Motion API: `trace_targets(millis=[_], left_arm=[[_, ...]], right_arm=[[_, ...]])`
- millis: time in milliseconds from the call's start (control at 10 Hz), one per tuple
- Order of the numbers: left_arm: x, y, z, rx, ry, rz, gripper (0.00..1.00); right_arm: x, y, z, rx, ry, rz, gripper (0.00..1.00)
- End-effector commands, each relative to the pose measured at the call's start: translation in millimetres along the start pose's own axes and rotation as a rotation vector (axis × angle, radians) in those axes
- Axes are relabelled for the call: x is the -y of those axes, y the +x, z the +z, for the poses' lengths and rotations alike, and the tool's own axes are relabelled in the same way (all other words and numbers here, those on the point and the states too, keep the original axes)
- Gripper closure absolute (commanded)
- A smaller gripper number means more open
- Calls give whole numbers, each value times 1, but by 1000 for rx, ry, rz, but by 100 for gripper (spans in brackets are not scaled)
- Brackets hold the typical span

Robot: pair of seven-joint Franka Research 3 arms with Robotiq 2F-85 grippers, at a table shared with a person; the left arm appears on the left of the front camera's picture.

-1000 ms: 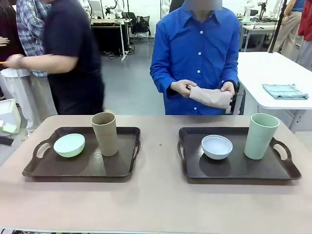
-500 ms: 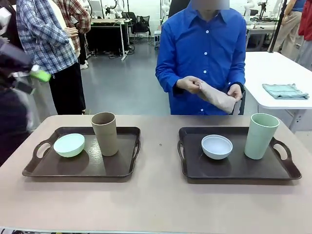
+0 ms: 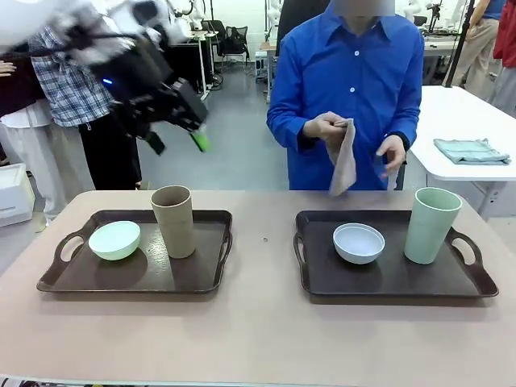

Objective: Set up a tray with a mat and arrange the tableware.
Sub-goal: Pick up the Picnic Bowl and Reusable plastic cup from the Handle tray in front of the human's position and hold them in the air.

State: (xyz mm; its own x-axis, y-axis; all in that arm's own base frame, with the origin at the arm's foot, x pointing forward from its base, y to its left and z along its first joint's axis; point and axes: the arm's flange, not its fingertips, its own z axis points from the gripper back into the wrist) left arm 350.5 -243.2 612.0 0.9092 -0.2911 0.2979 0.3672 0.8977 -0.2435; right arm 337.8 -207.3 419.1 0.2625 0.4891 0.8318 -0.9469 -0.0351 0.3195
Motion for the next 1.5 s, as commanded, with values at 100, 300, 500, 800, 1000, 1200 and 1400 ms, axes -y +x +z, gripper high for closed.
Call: trace_targets(millis=[100, 300, 500, 800, 1000, 1200, 1400], left_arm=[[27, 31, -28, -96, -23, -13, 0], [27, 18, -33, -75, -7, -21, 0], [27, 18, -33, -75, -7, -21, 0], [27, 18, -33, -75, -7, -21, 0], [23, 43, -38, -12, -69, -56, 0], [56, 86, -66, -46, -55, -102, 0], [93, 113, -91, -86, -52, -166, 0]], right_arm=[[7, 9, 16, 17, 24, 42, 0], [5, 13, 6, -3, 30, 37, 0], [5, 13, 6, -3, 30, 37, 0], [5, 13, 6, -3, 30, 37, 0], [27, 14, 13, -47, 39, 190, 0], [59, 5, 24, -81, -26, 393, 0], [81, -1, 19, -182, -102, 482, 0]])
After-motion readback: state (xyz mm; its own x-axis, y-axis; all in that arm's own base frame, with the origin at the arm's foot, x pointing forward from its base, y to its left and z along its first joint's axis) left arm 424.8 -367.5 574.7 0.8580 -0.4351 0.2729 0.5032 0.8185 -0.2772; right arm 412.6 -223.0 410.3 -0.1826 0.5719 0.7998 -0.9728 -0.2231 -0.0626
